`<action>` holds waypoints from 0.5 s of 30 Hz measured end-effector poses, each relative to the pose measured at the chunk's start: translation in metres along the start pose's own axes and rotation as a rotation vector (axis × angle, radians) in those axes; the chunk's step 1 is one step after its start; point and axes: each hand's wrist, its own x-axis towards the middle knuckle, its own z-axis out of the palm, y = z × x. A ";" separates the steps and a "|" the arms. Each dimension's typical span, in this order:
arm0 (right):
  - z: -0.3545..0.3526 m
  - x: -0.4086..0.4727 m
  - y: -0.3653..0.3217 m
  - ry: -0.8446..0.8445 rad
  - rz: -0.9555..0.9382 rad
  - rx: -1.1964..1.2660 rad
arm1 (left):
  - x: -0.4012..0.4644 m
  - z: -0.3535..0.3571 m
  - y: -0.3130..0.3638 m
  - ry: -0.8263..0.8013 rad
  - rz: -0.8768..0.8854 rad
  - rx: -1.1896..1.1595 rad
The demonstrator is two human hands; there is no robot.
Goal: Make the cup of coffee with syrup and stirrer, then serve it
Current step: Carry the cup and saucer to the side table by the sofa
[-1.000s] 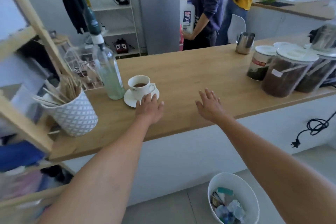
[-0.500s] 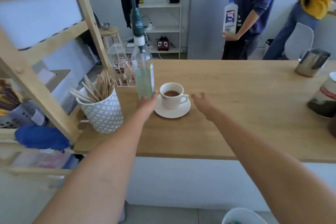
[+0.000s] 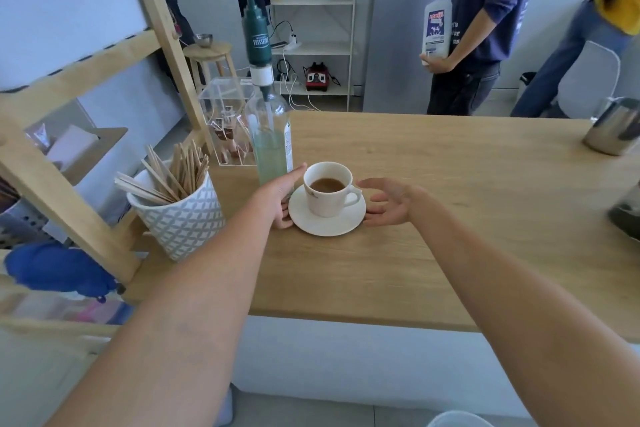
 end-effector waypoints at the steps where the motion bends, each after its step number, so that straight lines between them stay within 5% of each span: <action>1: 0.000 0.001 0.000 0.000 0.001 -0.002 | 0.001 0.000 0.001 -0.001 -0.010 0.013; 15: 0.009 0.003 0.000 0.072 0.024 -0.068 | -0.009 0.001 0.000 -0.035 -0.080 -0.056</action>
